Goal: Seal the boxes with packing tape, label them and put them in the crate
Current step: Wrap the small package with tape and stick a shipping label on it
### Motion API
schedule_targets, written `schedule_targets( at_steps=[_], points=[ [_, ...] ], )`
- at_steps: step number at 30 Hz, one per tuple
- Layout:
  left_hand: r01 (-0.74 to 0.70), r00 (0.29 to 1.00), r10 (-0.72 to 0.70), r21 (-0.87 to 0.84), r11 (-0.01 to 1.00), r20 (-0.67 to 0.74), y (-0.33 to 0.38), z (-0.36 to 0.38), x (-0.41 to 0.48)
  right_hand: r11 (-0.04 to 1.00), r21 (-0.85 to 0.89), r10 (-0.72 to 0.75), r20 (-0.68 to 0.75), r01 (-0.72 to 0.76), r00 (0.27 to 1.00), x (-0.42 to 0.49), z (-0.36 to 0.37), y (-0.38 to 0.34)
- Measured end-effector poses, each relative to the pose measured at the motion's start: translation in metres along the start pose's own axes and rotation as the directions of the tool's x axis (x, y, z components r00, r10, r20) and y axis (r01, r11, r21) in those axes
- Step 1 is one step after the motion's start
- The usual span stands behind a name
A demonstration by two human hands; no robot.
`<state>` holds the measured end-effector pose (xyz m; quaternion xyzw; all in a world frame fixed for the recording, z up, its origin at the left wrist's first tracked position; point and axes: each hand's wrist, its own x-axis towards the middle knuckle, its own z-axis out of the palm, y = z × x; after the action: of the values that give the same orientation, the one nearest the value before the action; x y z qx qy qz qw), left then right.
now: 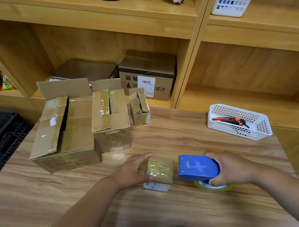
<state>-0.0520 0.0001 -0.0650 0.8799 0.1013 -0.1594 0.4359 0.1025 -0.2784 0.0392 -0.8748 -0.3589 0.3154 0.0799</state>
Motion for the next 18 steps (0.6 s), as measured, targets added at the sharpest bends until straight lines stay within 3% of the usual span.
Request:
schedule_targets(
  at_steps=[8,18],
  points=[
    [-0.021,1.0,0.021,0.008,1.0,0.0,-0.001,0.001,0.002,0.988,-0.152,0.031,-0.037,-0.037,0.999,-0.016,0.01,0.04],
    [-0.082,0.996,0.085,0.08,0.993,-0.033,0.012,-0.001,0.001,0.928,-0.372,-0.002,-0.018,-0.004,1.0,0.01,0.035,0.025]
  ],
)
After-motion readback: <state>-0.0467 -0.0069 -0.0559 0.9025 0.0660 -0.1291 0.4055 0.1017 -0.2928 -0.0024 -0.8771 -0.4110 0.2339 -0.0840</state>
